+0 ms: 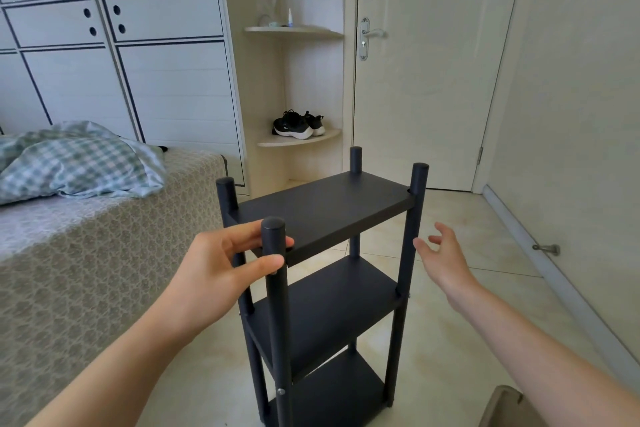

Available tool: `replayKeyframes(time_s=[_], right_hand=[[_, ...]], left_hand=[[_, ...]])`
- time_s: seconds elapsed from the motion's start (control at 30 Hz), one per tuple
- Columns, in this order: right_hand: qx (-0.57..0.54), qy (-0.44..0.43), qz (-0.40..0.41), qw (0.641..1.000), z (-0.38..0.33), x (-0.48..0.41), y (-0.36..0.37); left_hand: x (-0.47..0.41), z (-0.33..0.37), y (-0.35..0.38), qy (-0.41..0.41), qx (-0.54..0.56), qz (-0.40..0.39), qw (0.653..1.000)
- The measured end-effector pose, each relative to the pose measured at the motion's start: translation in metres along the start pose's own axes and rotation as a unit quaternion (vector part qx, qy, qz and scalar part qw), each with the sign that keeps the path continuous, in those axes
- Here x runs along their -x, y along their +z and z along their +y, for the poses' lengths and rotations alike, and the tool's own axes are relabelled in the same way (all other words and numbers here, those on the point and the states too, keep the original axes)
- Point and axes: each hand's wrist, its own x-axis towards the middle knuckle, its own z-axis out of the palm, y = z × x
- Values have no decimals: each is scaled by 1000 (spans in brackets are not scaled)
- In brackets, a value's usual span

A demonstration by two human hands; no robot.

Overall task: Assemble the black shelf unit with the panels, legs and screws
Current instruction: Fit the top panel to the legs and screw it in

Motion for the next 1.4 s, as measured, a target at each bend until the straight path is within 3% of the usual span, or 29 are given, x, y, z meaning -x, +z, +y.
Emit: replayKeyframes(time_s=[0.4,0.73,0.97,1.23,1.4], right_hand=[[-45,9,-33,998,-7,4,12],[11,-36,-37,999,2,14,-6],[28,-38,-25,999,8,23,-35],[117,-96,-51,987,8,52,-50],[110,-100,-99,984,7,72,-57]], left_hand=[[5,-4,0,25,-21,28,999],[-14,-17,1,2,-4,121,993],[-44,-26,8,3,-12,121,993],[-78,-45,30,-14,-13,205,979],[-96,-54,50,-26,45,246,968]])
